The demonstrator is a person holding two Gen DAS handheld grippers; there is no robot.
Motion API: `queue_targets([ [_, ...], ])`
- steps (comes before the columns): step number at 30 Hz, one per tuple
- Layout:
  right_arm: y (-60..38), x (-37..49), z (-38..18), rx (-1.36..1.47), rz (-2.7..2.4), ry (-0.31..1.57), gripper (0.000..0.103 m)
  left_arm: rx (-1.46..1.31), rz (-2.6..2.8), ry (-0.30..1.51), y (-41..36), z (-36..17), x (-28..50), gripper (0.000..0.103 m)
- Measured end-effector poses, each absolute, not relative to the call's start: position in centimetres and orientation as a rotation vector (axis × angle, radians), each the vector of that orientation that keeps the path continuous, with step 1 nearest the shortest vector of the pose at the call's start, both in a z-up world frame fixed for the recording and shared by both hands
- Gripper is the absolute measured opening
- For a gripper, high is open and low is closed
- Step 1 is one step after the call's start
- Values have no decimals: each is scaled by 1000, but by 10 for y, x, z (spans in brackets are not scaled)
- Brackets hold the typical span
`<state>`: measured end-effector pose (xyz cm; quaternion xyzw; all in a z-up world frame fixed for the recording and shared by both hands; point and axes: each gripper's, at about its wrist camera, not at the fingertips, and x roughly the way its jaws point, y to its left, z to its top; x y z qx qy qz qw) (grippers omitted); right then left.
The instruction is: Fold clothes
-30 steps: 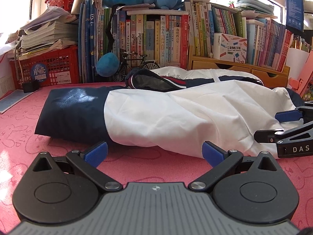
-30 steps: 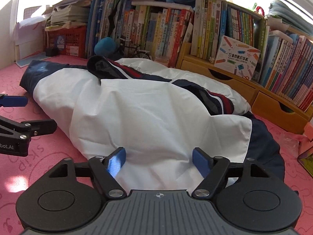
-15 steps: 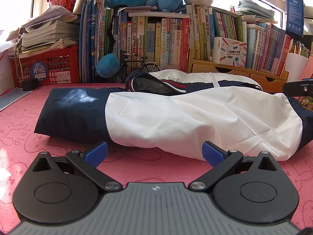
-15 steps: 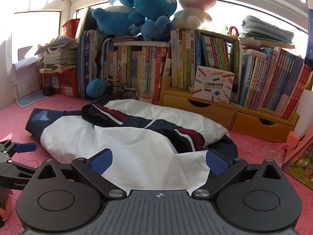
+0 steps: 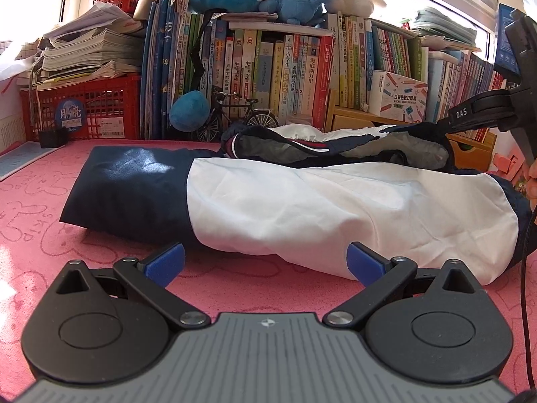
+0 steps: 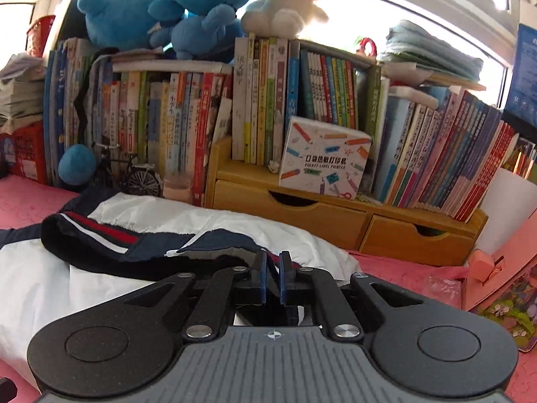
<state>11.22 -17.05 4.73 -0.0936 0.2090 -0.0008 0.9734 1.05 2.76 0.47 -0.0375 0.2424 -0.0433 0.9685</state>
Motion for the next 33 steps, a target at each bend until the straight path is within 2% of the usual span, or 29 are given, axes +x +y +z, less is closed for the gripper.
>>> queue_targets([
  [4,-187,84,77,-226,62,343,8,-115,-136,438,35,9,5,103],
  [6,-188,86,73,-283,82,383,17,-145,-250,379,43,23,7,103],
  [7,-189,89,69,-308,100,414,25,-115,-275,370,44,36,14,103],
  [9,-187,96,55,-345,112,462,84,-10,-283,350,42,60,34,103],
  [10,-185,100,47,-359,110,482,89,40,-252,353,42,68,48,103],
  [13,-180,115,20,-389,86,543,90,97,-207,485,48,64,110,103],
  [17,-181,141,-7,-381,34,619,98,122,-141,647,61,39,175,103],
  [21,-196,152,-7,-289,-8,614,98,84,-75,678,71,31,204,103],
  [23,-209,156,-1,-205,-27,606,91,64,-15,682,79,32,215,103],
  [25,-222,157,6,-141,-62,587,61,45,45,686,86,34,227,103],
  [26,-227,156,8,-127,-92,571,38,34,70,686,90,34,231,103],
  [27,-232,154,11,-111,-116,555,29,17,76,683,94,35,233,103],
  [33,-254,128,29,-35,-90,479,29,46,82,603,97,50,204,103],
])
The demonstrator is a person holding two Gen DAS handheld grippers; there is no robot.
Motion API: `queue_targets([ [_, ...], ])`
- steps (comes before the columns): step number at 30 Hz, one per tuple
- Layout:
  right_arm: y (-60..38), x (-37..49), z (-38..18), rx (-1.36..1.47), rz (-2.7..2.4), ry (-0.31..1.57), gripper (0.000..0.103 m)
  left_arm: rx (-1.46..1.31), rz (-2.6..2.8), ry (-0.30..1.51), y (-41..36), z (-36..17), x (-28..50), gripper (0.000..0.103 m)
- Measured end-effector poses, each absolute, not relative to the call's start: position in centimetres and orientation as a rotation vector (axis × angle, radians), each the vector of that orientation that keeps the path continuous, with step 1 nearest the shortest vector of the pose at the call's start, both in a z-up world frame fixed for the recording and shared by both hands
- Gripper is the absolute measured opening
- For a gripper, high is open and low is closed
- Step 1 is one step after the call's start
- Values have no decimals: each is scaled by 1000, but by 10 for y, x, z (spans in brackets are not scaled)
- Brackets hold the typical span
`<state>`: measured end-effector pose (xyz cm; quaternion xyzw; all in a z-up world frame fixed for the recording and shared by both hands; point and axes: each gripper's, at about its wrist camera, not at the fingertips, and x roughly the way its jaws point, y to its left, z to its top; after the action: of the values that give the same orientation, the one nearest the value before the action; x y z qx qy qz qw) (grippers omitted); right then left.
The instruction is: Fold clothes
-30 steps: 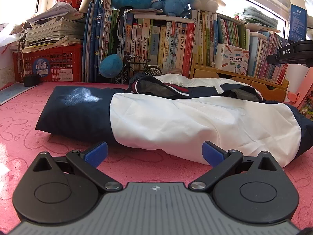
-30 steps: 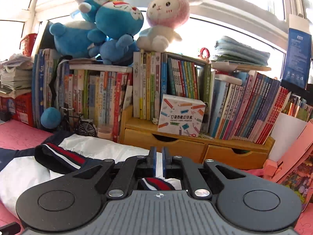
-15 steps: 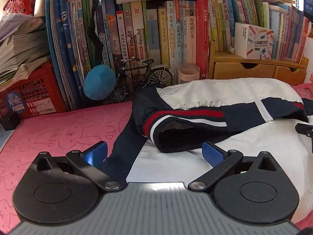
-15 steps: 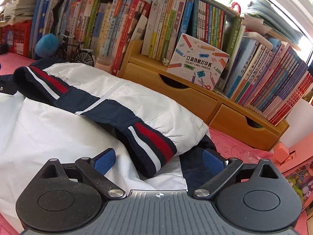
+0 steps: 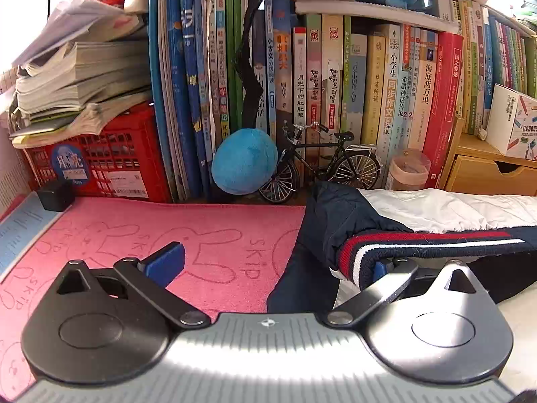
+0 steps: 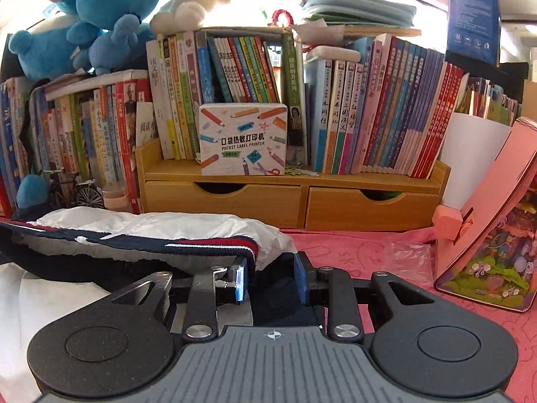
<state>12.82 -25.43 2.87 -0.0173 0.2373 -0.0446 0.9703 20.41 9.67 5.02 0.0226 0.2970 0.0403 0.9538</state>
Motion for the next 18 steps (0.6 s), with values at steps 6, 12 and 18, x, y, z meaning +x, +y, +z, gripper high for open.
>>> queue_targets([
  [6,-261,58,48,1,-53,324,30,79,-11,491,105,87,133,103],
  [12,-288,-22,51,67,33,354,53,57,-169,557,131,85,61,103],
  [18,-283,-79,25,23,77,443,55,149,-158,612,130,52,-4,103],
])
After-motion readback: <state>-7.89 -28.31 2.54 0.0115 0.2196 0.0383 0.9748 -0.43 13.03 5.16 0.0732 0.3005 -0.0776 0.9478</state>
